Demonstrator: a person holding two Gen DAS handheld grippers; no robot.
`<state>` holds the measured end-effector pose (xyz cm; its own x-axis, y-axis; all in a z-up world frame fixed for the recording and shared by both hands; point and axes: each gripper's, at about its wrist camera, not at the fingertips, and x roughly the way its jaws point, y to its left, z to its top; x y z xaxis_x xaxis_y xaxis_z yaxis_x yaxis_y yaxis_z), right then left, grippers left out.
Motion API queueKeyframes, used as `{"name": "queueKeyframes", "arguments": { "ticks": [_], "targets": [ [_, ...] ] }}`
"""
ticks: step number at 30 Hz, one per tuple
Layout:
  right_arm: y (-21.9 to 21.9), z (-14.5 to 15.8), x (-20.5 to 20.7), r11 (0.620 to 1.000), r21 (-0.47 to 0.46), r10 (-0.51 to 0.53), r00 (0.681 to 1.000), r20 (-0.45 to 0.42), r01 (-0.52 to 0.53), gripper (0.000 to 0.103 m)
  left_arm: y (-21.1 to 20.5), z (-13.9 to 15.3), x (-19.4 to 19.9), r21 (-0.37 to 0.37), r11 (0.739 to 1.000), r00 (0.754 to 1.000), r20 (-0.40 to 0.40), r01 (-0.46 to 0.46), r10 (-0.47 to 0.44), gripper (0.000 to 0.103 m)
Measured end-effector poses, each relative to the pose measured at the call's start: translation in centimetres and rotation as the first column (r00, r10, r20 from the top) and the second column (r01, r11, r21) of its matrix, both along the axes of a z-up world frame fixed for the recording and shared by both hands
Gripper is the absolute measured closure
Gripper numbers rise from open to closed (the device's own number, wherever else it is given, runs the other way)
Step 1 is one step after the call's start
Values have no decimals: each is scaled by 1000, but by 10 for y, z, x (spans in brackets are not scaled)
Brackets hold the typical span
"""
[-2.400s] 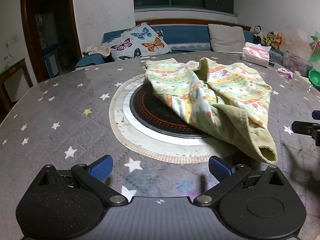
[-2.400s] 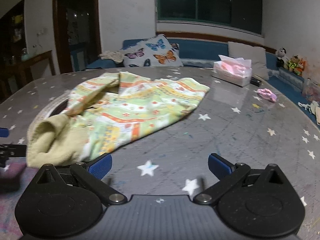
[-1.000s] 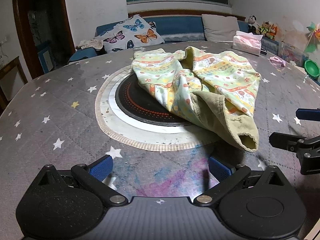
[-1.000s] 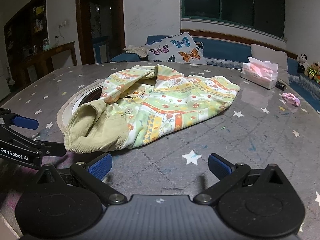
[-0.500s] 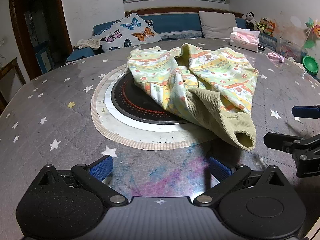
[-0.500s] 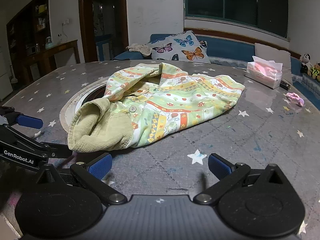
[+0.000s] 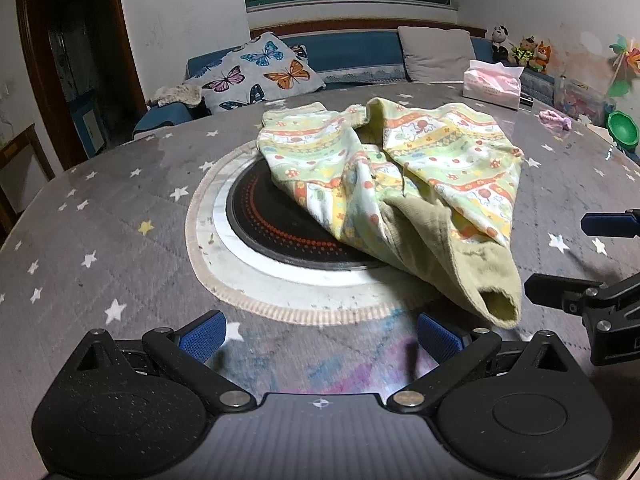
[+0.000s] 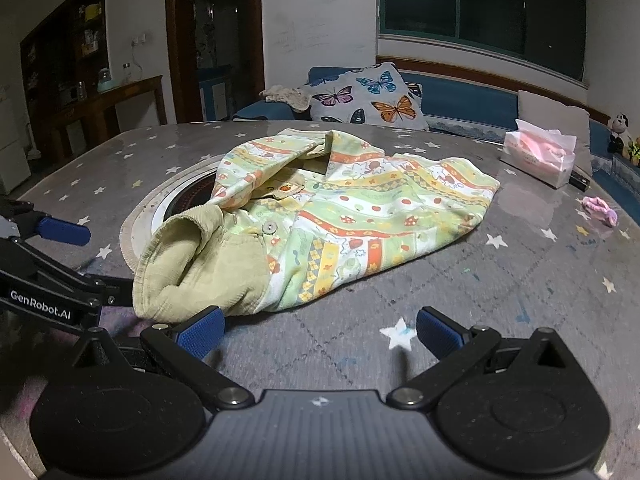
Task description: Fold clothes
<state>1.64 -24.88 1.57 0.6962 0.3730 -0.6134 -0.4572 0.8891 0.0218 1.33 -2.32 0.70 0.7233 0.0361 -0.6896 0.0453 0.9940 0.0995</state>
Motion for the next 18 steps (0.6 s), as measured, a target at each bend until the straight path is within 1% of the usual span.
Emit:
{"name": "queueKeyframes", "arguments": {
  "ticks": [4, 10, 16, 18],
  "targets": [
    [1, 5, 9, 1000, 3, 15, 1000, -3, -15, 0, 6, 9, 7, 6, 1000, 1000, 24, -3, 3, 0],
    [0, 19, 34, 1000, 3, 18, 1000, 5, -18, 1, 16, 29, 27, -5, 1000, 997, 75, -12, 12, 0],
    [2, 31, 73, 1000, -5, 4, 1000, 5, -4, 9, 10, 43, 59, 7, 1000, 993, 110, 30, -30, 2],
    [3, 33, 87, 1000, -6, -1, 1000, 2, 1, 11, 7, 46, 72, 13, 999, 992, 117, 46, -47, 5]
  ]
}}
